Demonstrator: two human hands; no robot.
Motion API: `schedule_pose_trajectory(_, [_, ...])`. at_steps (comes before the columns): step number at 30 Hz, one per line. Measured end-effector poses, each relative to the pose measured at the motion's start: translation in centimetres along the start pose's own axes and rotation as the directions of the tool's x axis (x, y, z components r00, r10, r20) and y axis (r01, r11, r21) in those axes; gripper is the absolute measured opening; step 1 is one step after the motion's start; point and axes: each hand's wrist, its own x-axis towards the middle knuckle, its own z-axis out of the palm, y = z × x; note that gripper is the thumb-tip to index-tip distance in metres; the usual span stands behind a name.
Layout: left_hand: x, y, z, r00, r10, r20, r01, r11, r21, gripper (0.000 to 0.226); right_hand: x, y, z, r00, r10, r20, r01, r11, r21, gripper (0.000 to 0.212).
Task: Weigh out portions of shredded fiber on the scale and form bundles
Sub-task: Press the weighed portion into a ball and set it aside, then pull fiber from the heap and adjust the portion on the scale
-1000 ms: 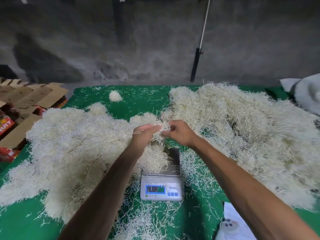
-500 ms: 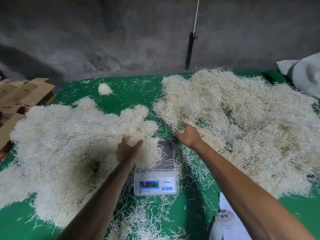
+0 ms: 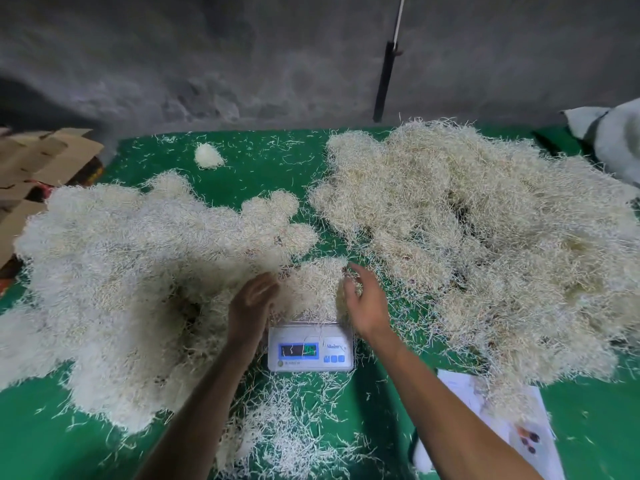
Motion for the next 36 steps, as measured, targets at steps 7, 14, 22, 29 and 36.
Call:
schedule_pose_trajectory(7, [-5.9, -3.7, -4.3, 0.946, -0.261, 0.191, 0.322, 0.813, -0.486, 0.069, -4.9, 1.3, 1.9, 0.996, -0.007, 0.094, 0.016, 0.995, -0.096, 0.073])
schedule_pose_trajectory(14, [-8.9, -5.0, -5.5, 0.924, -0.340, 0.173, 0.376, 0.733, -0.567, 0.073, -7.5, 1.4, 2.9, 0.993, -0.011, 0.113, 0.021, 0.996, -0.083, 0.079])
schedule_pose_trajectory(22, [-8.1, -4.6, -5.5, 0.933, -0.304, 0.190, 0.358, 0.769, -0.529, 0.076, -6.7, 0.3, 2.8, 0.995, 0.054, 0.081, -0.040, 0.985, -0.166, 0.100])
schedule_pose_trajectory(29, [-3.9, -2.8, -1.7, 0.966, -0.230, 0.115, 0.252, 0.933, -0.255, 0.061, -0.5, -2.3, 5.0, 0.999, 0.008, -0.043, -0.020, 0.957, -0.290, 0.096])
schedule_pose_trajectory(36, [-0.1, -0.1, 2.4, 0.849, -0.505, 0.156, 0.525, 0.774, -0.354, 0.053, -0.6, -3.6, 11.4, 0.958, 0.015, 0.285, 0.036, 0.984, -0.172, 0.063])
